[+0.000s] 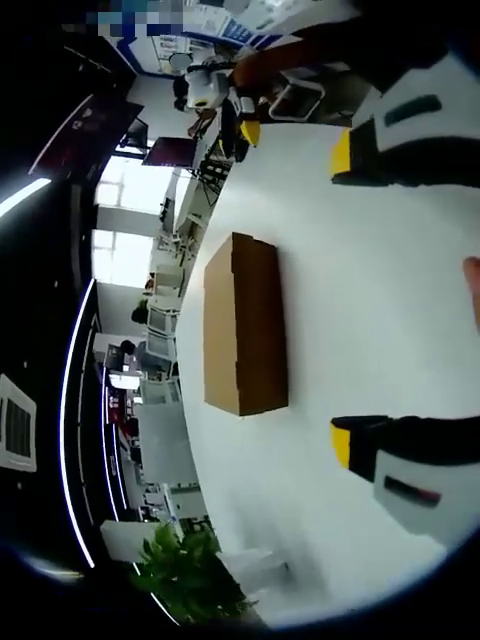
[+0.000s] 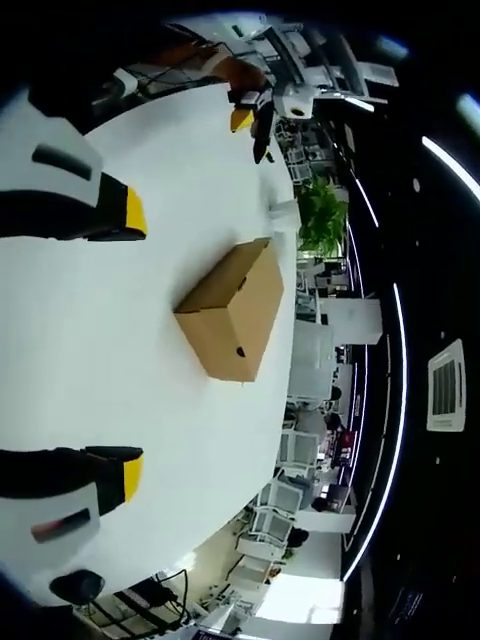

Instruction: Operate the shoe box by opening the lid, removing the specified soft item, and placing it in the target area until the item is outside and the box remains undamaged.

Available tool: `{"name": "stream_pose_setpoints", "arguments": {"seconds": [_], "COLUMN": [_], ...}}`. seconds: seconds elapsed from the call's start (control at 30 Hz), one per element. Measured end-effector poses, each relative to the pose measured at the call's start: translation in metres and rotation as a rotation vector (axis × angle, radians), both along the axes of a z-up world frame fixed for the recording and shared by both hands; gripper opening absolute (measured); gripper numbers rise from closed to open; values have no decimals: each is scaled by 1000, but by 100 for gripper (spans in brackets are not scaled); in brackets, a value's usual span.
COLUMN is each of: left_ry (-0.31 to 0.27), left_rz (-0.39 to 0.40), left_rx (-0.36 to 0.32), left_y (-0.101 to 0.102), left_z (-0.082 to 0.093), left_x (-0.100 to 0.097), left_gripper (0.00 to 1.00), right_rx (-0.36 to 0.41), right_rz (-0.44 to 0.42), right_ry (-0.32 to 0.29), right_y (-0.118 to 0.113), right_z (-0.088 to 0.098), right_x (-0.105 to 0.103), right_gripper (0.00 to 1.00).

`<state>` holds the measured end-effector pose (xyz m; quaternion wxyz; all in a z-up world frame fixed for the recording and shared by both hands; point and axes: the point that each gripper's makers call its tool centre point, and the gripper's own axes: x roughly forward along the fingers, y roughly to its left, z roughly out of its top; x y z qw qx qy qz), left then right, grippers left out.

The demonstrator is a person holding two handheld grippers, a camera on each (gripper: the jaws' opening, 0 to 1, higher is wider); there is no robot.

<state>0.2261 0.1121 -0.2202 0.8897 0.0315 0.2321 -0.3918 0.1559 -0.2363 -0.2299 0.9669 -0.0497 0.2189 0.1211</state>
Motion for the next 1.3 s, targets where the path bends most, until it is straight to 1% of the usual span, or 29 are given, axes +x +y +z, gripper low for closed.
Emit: {"name": "stream_pose_setpoints", "arguments": {"seconds": [0.13, 0.27, 0.47, 0.6, 0.67, 0.77, 0.87, 0.97, 1.3], "left_ry": [-1, 7, 5, 22, 17, 4, 2, -2, 8], "left_rz": [-4, -17, -34, -43, -48, -54, -59, -58, -79], "left_rx": [-13, -39, -12, -32, -36, -21, -26, -4, 41], "left_y": [2, 0, -2, -8, -11, -13, -14, -10, -7], "left_z": [4, 7, 7, 10, 13, 16, 20, 20, 24], "left_x": [11, 16, 26, 35, 38, 42, 45, 51, 68], "left_gripper": [98, 98, 96, 96, 96, 96, 95, 95, 95], "right_rx": [7, 29, 37, 49, 57, 63, 80, 100, 137], "right_rz": [9, 30, 53, 82, 93, 94, 105, 116, 131], "right_ry": [-9, -2, 10, 5, 3, 3, 5, 10, 21], "right_y": [3, 6, 10, 16, 17, 17, 21, 24, 29], "right_z": [2, 0, -2, 1, 3, 3, 2, 0, 3], "right_x": [8, 13, 22, 29, 33, 38, 42, 46, 57], "right_gripper": [87, 86, 86, 86, 85, 85, 84, 83, 80]}}
